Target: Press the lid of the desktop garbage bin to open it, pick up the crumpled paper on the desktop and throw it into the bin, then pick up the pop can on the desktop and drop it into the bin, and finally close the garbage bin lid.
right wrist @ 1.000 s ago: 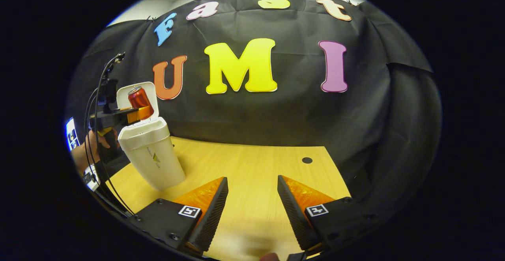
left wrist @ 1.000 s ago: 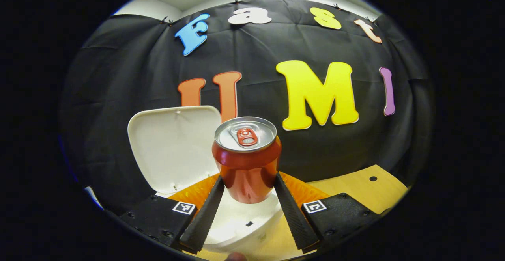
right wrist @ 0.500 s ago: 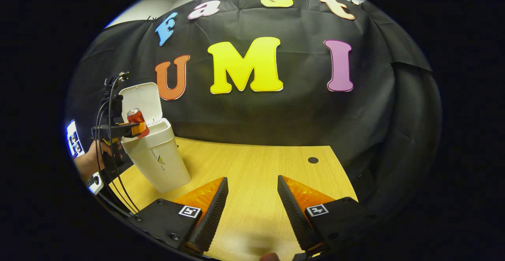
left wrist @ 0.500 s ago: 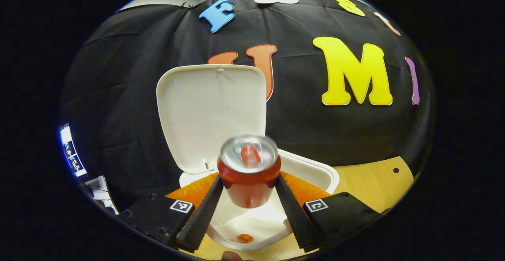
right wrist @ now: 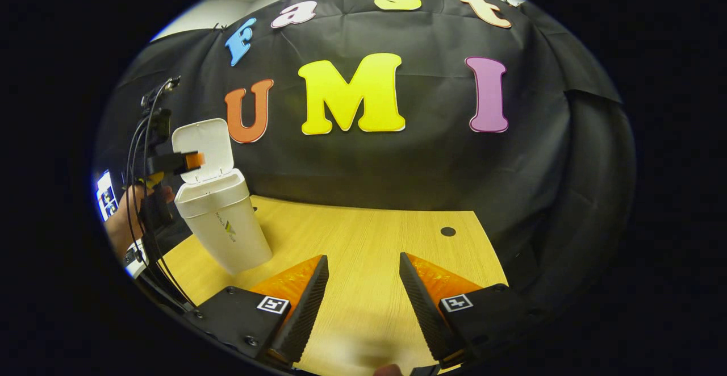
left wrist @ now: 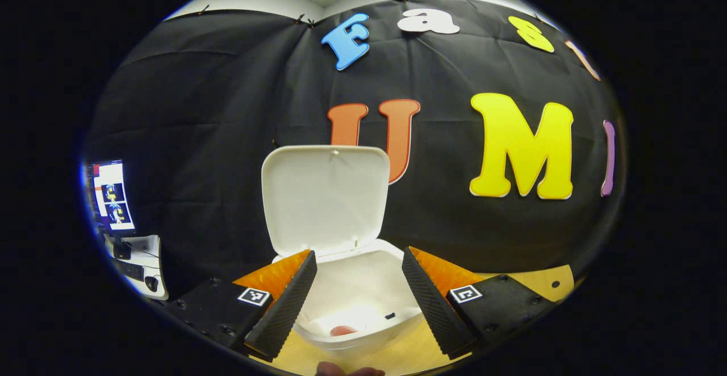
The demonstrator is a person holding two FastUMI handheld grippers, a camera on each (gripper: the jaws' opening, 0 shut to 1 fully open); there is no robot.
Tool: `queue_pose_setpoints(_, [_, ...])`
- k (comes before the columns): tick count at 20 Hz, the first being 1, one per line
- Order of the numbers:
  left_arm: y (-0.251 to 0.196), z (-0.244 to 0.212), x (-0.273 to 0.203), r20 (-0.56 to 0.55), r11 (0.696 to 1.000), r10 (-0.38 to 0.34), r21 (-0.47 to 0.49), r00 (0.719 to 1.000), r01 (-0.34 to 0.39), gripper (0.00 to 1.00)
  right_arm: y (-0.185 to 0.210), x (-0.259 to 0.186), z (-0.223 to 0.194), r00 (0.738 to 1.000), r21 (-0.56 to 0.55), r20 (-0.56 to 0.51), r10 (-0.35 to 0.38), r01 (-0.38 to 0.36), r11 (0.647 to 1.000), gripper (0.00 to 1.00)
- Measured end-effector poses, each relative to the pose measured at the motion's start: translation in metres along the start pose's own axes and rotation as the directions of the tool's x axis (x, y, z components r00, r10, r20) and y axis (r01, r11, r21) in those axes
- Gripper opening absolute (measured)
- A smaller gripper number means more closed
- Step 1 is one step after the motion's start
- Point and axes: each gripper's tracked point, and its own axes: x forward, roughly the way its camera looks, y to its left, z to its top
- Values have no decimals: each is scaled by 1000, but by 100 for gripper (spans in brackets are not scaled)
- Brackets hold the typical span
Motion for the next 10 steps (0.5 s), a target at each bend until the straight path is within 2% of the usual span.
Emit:
queue_pose_setpoints(5, [-8, 84, 23, 109, 996, 83, -36, 991, -79, 98, -18, -1, 14, 1000, 18, 16, 2, -3, 1000, 81])
queue_pose_setpoints(10, [13, 144, 64, 125, 979, 195, -80, 973, -186, 98, -26, -7, 30, 1000, 80, 14, -9, 7, 997, 81])
